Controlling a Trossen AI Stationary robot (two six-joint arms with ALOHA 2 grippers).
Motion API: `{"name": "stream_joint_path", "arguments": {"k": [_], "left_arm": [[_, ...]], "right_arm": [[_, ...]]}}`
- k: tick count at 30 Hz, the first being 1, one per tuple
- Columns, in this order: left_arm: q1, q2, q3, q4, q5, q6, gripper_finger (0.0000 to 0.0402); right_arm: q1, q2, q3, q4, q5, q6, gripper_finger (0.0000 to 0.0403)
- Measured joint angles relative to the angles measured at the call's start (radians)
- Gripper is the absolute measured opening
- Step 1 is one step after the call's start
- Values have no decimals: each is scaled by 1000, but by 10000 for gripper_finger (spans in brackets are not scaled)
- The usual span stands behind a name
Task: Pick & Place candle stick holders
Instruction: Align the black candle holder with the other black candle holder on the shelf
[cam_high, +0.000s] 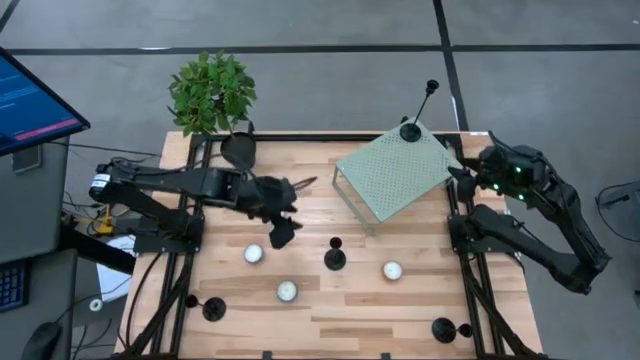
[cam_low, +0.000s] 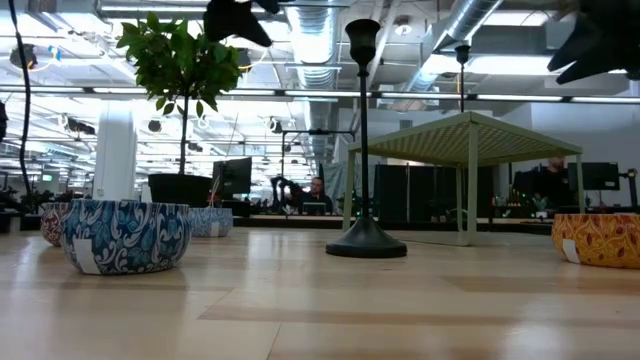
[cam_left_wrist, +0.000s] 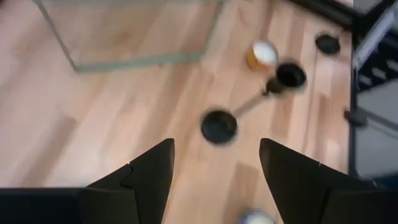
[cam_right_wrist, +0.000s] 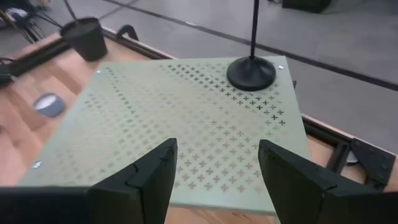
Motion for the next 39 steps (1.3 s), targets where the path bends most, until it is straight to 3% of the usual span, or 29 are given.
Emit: {"name": "stream_joint_path", "arguments": {"k": [6, 10, 19, 22, 28, 31, 36, 39], "left_arm": [[-69, -6, 0, -114, 28, -157, 237], [-102, -5, 0, -278, 47, -396, 237], [-144, 88, 0, -472, 335, -643, 237], [-144, 125, 0, -511, 382, -686, 237], [-148, 163, 0, -504, 432, -686, 237], [-161, 134, 0, -416, 445, -648, 237], [-163, -12, 1, -128, 307, -696, 237], [-166, -109, 1, -121, 261, -758, 237]], "right_arm": [[12, -28, 0, -8, 0, 10, 217], [12, -28, 0, -9, -4, 7, 217], [12, -28, 0, -9, -8, -33, 217], [12, -28, 0, -9, -8, -45, 217], [12, -28, 0, -9, -10, -47, 217], [12, -28, 0, -9, -10, -47, 217], [12, -28, 0, -9, -10, -46, 217], [12, -28, 0, -9, -10, -47, 217]]}}
